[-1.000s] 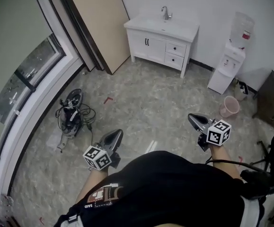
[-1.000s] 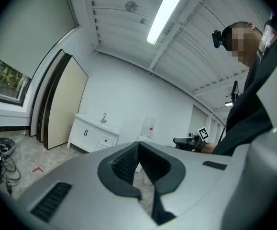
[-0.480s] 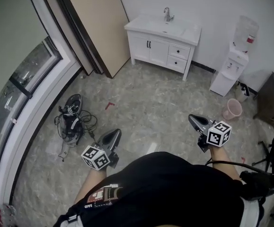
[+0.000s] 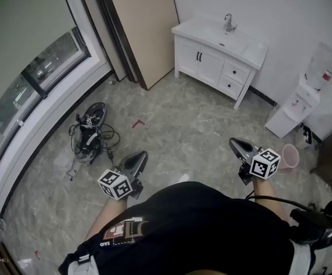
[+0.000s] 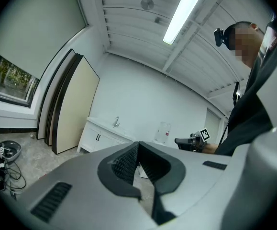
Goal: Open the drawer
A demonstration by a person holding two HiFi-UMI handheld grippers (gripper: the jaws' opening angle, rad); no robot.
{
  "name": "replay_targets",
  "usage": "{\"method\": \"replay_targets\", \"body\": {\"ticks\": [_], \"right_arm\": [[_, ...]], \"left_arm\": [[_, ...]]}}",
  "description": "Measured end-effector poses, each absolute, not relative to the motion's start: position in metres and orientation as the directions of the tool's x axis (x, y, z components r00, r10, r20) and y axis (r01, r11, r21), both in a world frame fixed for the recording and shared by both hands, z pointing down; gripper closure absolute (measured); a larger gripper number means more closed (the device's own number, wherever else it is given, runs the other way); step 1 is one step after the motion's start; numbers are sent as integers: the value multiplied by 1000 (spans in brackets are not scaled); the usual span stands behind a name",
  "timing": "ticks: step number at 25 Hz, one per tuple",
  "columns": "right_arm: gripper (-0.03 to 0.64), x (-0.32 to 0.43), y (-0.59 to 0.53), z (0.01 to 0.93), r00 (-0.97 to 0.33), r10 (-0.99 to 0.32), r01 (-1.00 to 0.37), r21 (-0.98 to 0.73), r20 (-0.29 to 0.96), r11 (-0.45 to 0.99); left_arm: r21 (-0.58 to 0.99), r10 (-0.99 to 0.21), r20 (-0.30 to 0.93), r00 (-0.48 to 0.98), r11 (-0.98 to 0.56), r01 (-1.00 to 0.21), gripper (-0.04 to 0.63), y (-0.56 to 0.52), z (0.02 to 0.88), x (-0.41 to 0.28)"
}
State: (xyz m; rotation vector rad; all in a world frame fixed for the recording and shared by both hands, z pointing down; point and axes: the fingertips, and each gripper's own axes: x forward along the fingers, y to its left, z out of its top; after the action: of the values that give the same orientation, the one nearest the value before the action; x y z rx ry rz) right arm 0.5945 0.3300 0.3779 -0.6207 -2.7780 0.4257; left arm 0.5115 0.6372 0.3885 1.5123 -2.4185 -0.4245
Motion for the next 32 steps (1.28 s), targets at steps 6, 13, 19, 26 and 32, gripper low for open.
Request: {"method": "replay_targets", "body": {"ticks": [6,13,19,26,32], "right_arm": [[618,550,266,375,-838,510,431,-338,194,837],[618,507,207,374,-813,553,482,-326,180,814],[618,484,176,394,-807,555,467,-359,200,808],[618,434,178,397,-820,529,440,-351,219,826],[618,371,193,381,-859,464,382,-330,218,863]], "left_arm": [[376,-871,47,-488,468,-800,595,578,379,489],[370,-850,43,-525,501,-782,595,518,376,460],[391,-840,74,-538,521,-759,595,494,388,441],[417,-860,64,-507,485,-769,595,491,399,381],[425,-893,47,-447,422,-800,595,503,396,295]]}}
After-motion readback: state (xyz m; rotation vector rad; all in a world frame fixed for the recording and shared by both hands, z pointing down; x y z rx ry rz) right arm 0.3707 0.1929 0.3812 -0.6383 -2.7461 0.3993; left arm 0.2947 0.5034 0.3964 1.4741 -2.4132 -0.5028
